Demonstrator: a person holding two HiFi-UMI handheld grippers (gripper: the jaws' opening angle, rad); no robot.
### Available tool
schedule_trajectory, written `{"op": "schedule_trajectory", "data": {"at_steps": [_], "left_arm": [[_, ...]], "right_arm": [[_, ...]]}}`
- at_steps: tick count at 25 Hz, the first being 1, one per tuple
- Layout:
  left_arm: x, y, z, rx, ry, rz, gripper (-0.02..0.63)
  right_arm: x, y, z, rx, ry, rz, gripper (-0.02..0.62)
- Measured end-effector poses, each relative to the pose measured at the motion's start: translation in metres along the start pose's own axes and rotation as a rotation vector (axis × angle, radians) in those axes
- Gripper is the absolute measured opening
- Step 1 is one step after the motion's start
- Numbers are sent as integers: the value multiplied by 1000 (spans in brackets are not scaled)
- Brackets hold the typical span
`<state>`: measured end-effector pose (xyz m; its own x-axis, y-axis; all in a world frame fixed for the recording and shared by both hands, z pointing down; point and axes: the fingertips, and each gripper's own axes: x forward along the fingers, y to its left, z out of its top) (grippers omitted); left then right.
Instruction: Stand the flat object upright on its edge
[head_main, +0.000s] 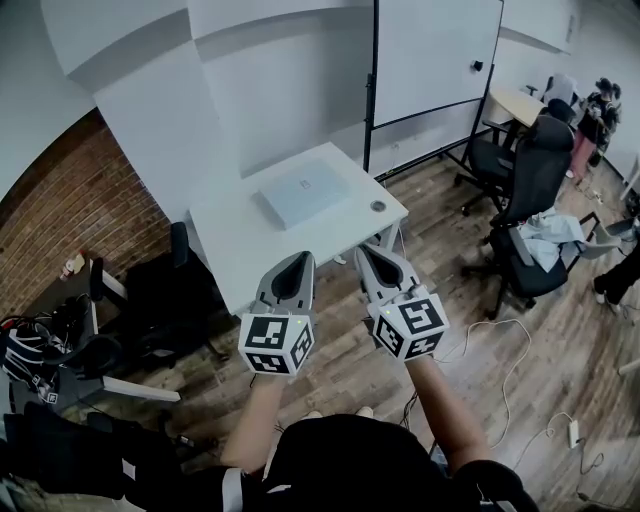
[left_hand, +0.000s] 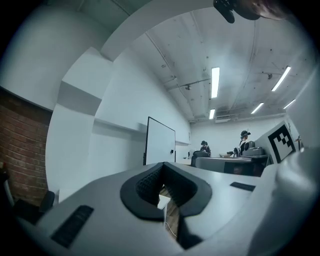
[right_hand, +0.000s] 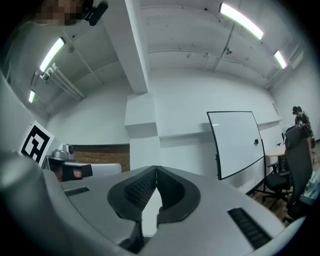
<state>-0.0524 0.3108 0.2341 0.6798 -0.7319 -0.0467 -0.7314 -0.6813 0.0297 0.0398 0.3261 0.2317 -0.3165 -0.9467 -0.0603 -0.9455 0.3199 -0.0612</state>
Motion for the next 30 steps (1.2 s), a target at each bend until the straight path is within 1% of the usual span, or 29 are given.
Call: {"op": "schedule_trajectory", "data": {"at_steps": [6, 9, 12, 15, 17, 19, 24, 30], "left_arm": [[11, -21, -7, 14, 2, 17, 9], [13, -24, -13, 10, 13, 33, 9], [17, -21, -14, -3, 17, 46, 9], [20, -17, -13, -40, 14, 42, 9], [23, -14, -11, -47, 8, 43, 9], [28, -7, -11, -53, 6, 46, 9], [45, 28, -17, -74, 8, 65, 9], [84, 73, -23, -89, 11, 67, 9]], "right_arm": [[-11, -24, -5, 12, -2, 26, 38], [-11, -33, -13, 20, 13, 34, 38], [-10, -36, -16, 25, 17, 46, 38], [-2, -39, -17, 44, 14, 56, 38], [4, -40, -17, 55, 11, 68, 38], [14, -39, -18, 54, 10, 78, 38], [51, -37, -25, 49, 20, 96, 38], [111, -54, -31, 52, 25, 99, 38]]}}
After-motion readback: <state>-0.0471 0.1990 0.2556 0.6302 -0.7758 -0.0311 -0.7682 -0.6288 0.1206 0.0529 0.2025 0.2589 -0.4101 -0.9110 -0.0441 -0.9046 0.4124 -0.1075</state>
